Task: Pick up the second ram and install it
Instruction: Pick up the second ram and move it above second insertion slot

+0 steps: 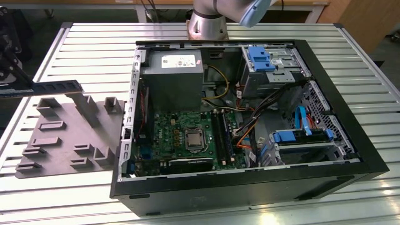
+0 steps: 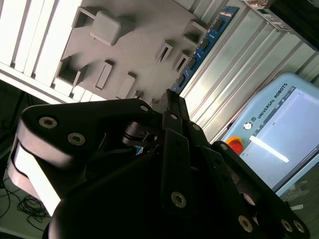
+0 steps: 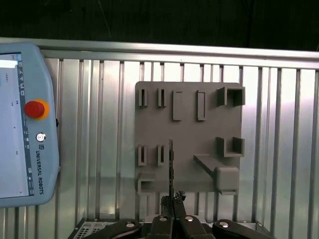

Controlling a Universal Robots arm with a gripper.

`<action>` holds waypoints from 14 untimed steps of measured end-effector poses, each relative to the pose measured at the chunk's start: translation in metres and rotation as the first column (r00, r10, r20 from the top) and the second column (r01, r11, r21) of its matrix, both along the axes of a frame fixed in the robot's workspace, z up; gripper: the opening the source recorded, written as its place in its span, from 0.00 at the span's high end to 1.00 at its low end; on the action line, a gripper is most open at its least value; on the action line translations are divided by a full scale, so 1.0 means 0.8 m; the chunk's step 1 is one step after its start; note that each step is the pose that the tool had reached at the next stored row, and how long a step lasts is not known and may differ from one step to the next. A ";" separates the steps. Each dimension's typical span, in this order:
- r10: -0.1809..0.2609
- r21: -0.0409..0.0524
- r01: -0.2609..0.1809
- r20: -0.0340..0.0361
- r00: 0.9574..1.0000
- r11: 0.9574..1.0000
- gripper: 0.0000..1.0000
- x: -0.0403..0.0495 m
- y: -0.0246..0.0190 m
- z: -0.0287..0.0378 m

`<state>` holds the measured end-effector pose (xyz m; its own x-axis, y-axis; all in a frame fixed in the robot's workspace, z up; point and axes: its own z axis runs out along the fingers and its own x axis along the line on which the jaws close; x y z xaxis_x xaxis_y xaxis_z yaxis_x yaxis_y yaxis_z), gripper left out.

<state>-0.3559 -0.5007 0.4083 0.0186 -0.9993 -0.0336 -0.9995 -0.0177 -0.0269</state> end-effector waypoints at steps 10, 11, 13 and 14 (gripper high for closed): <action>0.000 0.000 0.000 0.000 1.000 1.000 0.89 0.016 0.0000 0.0000; 0.000 0.000 0.000 0.000 1.000 1.000 0.89 0.018 0.0000 0.0000; 0.000 0.000 0.000 0.000 1.000 1.000 0.89 0.022 0.0000 0.0000; 0.000 0.000 0.000 0.000 1.000 1.000 0.89 0.024 0.0000 0.0000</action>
<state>-0.3364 -0.5007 0.4083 0.0186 -0.9993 -0.0337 -0.9995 -0.0177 -0.0269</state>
